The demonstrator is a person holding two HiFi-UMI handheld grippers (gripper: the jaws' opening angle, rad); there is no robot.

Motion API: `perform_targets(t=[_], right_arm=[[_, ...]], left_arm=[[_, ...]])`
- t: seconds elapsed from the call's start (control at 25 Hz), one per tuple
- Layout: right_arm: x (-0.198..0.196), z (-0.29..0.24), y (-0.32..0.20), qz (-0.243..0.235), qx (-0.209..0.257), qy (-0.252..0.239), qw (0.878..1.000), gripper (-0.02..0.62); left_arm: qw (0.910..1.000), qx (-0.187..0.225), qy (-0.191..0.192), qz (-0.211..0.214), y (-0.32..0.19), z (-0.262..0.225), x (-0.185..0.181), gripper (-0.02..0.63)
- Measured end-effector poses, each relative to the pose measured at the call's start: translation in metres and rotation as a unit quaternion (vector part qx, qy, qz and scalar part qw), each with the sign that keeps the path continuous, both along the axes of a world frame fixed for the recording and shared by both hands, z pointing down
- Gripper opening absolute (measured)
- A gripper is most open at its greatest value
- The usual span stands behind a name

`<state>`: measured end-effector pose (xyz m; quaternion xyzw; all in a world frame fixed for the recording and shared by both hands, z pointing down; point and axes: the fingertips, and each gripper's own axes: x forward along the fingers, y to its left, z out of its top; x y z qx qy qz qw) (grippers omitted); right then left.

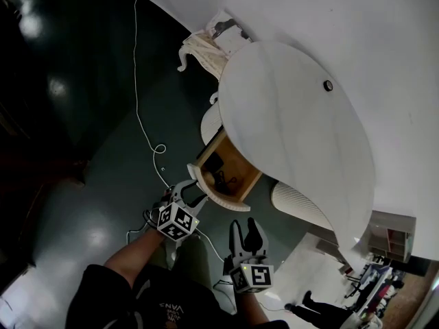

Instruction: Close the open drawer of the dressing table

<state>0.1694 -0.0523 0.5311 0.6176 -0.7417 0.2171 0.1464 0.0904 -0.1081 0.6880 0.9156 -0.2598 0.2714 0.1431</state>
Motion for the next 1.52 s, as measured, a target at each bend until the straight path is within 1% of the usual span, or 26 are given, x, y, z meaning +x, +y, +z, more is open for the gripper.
perform_targets(t=[0.24,0.44,0.56,0.76,0.92,1.08,1.28,1.52], right_arm=[[0.005,-0.003,-0.002,-0.006,0.007,0.006,1.000,0.189],[0.011,-0.005,-0.013,-0.025,0.004,-0.001,1.000,0.189],[0.010,-0.006,-0.024,-0.050,0.006,-0.005,0.999,0.186],[0.007,-0.004,-0.040,-0.102,-0.005,-0.003,0.995,0.186],[-0.001,-0.007,-0.058,-0.140,-0.002,-0.005,0.990,0.186],[0.003,-0.009,-0.074,-0.167,0.001,-0.001,0.986,0.186],[0.013,-0.009,-0.090,-0.184,0.003,0.003,0.983,0.184],[0.024,-0.006,-0.104,-0.197,0.002,0.001,0.980,0.184]], left_arm=[[1.0000,0.004,0.000,0.000,-0.008,-0.001,0.006,0.207],[0.9998,0.000,0.007,-0.017,-0.018,0.000,0.014,0.207],[0.9997,-0.002,0.007,-0.024,-0.026,0.000,0.018,0.207],[0.9988,-0.004,0.005,-0.049,-0.034,-0.001,0.026,0.207],[0.9969,-0.003,0.022,-0.076,-0.044,-0.001,0.027,0.207],[0.9941,-0.003,0.039,-0.102,-0.052,0.000,0.031,0.207],[0.9911,-0.003,0.062,-0.118,-0.063,0.001,0.038,0.207],[0.9892,0.001,0.076,-0.126,-0.077,0.001,0.047,0.207]])
